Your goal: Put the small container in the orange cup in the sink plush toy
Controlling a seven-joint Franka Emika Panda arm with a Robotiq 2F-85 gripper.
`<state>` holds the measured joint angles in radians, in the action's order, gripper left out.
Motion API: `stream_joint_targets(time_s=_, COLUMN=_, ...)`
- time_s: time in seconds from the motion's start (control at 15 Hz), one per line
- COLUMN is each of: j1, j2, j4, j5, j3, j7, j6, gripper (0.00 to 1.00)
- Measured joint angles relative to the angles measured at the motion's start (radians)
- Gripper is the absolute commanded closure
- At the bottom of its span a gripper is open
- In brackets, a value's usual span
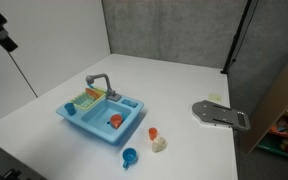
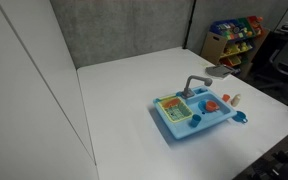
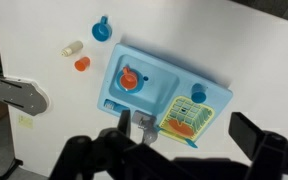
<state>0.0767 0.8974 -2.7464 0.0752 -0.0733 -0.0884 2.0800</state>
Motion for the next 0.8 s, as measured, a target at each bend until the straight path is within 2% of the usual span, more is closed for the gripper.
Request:
stream_joint_targets(time_s=0.33, j1=0.007, j2=-0.074, j4=0.097, j5=0.0, j3=-0.005, j7=0.008, j6=-0.058, gripper=0.0)
stream_joint_targets(time_s=0.8, j1=-0.027, j2=-0.282, j4=0.256, j5=-0.019, j3=0.019, j7=0.078, j6=-0.138, gripper=0.0)
